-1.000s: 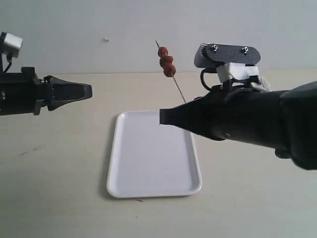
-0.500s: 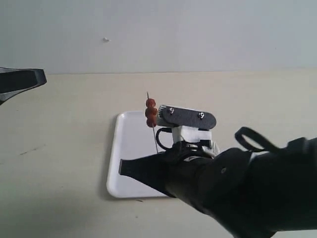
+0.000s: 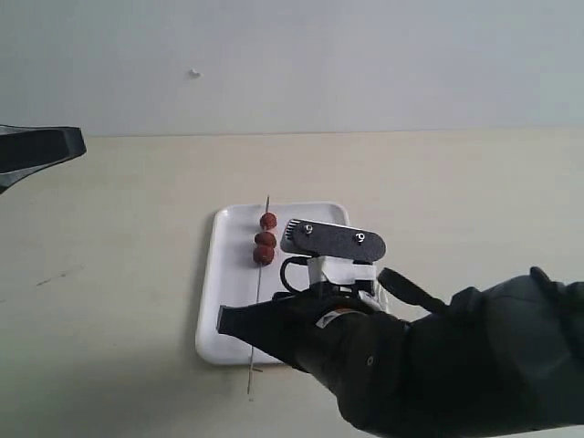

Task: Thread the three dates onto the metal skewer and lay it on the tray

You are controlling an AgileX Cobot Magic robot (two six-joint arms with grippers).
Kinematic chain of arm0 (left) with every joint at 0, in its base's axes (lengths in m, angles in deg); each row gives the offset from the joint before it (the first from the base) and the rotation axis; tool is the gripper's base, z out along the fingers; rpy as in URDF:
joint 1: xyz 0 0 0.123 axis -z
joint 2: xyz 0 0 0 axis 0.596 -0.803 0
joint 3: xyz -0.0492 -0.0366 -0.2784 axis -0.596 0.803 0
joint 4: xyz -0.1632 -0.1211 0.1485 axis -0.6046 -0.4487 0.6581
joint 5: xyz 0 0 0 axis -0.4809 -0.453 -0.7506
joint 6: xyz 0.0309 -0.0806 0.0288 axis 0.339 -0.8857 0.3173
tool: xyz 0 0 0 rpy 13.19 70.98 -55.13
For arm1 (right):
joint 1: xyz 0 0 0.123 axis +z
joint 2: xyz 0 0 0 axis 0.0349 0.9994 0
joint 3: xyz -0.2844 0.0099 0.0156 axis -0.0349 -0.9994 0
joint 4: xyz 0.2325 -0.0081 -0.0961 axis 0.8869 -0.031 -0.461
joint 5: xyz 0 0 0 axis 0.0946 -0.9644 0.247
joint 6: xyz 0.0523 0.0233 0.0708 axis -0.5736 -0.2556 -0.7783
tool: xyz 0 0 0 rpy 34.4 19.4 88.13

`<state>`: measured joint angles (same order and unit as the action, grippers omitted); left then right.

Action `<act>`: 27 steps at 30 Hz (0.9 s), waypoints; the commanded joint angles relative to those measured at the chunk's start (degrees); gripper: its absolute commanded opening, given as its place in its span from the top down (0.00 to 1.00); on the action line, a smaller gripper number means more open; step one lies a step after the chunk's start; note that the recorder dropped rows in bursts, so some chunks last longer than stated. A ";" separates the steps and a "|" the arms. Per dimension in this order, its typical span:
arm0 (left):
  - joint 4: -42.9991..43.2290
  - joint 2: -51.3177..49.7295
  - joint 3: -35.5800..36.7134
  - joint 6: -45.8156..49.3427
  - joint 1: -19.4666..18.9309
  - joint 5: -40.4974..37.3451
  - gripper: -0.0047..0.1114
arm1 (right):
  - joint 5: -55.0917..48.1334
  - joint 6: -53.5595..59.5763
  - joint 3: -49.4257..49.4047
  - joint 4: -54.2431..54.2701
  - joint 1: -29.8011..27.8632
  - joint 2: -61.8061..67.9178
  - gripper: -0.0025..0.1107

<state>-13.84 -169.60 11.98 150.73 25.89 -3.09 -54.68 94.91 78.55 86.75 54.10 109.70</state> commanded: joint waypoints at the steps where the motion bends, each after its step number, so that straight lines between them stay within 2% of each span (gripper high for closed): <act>1: -0.53 2.04 0.90 0.90 -0.21 -0.53 0.96 | 3.17 0.41 0.26 -0.64 0.20 -1.96 0.61; 6: -0.53 13.14 3.44 0.34 -0.21 -0.53 0.96 | 5.13 11.53 -1.55 -0.78 0.20 -13.66 0.66; 10: -0.53 28.98 7.46 -1.43 -0.21 -0.53 0.96 | 0.95 23.26 -3.91 -1.96 0.20 -28.44 0.89; 12: 0.65 34.74 8.93 -2.88 -0.21 2.38 0.96 | -5.13 31.32 -4.13 -0.30 0.20 -34.30 0.98; 14: 9.18 38.54 9.03 -2.73 -0.21 2.95 0.96 | -9.45 31.68 -4.13 -0.25 0.20 -38.08 0.98; 17: 14.70 40.92 9.03 -2.73 -0.21 1.96 0.96 | -9.68 31.68 -4.13 -0.25 0.20 -40.45 0.98; 27: 16.11 41.72 9.03 -2.73 -0.21 1.84 0.96 | -9.68 31.68 -4.13 -0.25 0.20 -42.26 0.98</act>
<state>2.41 -128.20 20.70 148.32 25.89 -1.01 -64.17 126.00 74.67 86.70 54.10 67.89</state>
